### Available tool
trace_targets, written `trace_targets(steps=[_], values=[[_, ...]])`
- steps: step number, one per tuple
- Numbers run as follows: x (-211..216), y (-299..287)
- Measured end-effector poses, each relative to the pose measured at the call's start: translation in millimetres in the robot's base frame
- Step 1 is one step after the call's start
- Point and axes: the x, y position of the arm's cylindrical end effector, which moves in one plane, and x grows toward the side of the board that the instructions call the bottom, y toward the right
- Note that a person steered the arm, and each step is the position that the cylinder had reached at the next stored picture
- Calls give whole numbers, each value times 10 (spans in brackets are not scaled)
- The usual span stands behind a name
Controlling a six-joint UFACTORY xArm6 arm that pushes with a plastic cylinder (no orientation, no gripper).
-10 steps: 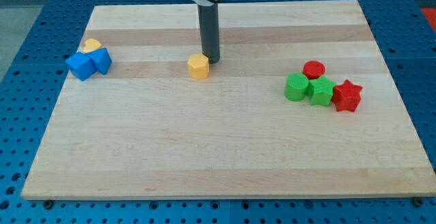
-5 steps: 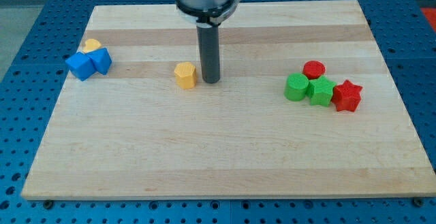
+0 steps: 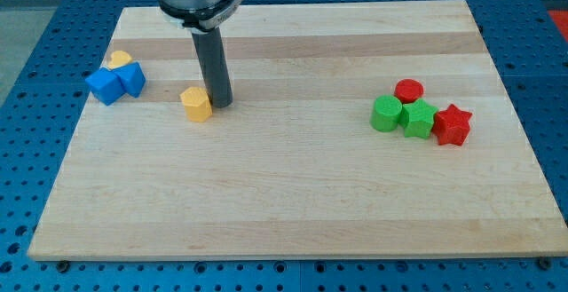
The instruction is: Place the hexagon at the bottom of the cube
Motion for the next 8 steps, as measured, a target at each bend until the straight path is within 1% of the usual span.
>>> trace_targets(steps=[1, 3, 5, 6, 8], values=[[163, -47], [181, -512], [309, -635], [227, -818], [227, -1199]])
